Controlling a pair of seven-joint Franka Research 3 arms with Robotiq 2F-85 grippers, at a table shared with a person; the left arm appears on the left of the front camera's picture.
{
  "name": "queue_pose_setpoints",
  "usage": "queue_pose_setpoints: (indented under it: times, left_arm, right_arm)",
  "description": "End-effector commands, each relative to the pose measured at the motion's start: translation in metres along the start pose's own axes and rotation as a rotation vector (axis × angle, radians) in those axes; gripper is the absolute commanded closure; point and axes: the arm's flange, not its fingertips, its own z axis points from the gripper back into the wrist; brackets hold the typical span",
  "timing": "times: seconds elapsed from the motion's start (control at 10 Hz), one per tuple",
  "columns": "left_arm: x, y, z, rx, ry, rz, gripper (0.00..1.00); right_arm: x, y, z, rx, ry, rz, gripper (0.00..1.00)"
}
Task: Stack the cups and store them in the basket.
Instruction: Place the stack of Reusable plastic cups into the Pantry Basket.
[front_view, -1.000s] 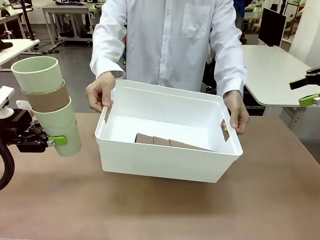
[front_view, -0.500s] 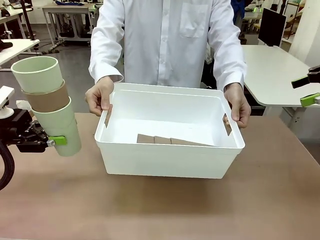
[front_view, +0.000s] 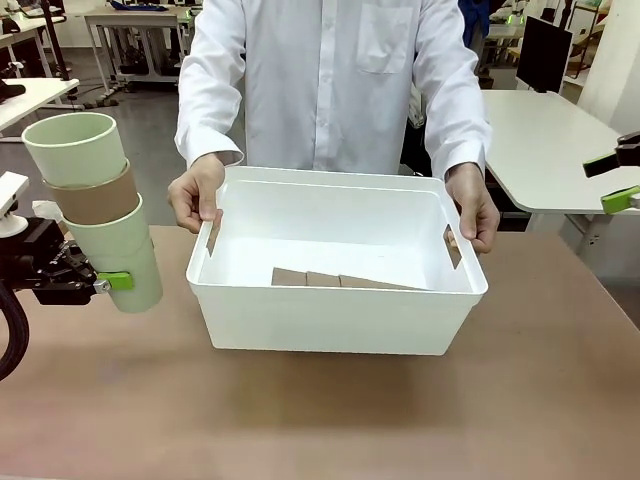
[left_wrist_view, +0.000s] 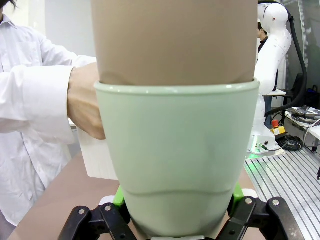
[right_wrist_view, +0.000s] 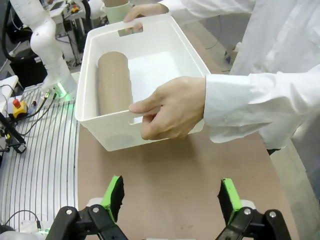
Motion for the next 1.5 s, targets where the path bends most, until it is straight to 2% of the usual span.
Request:
queue_pose_setpoints:
  times: [0.0,1.1,1.2,1.4]
  left_arm:
    - [0.005,-0.002,0.0,-0.003,-0.007,-0.008,0.15]
    - [0.0,0.0,0.0,0.0,0.0,0.0,0.15]
    - [0.024,-0.004,-0.003,-0.005,0.051,-0.003,0.15]
    - [0.079,-0.008,-0.01,0.006,0.126,0.068,0.15]
  right_arm:
    - [0.001,0.0,0.001,-0.004,-0.025,0.01,0.0]
    - [0.001,0.0,0.001,-0.004,-0.025,0.01,0.0]
    - [0.001,0.0,0.001,-0.004,-0.025,0.01,0.0]
    - [0.001,0.0,0.001,-0.004,-0.025,0.01,0.0]
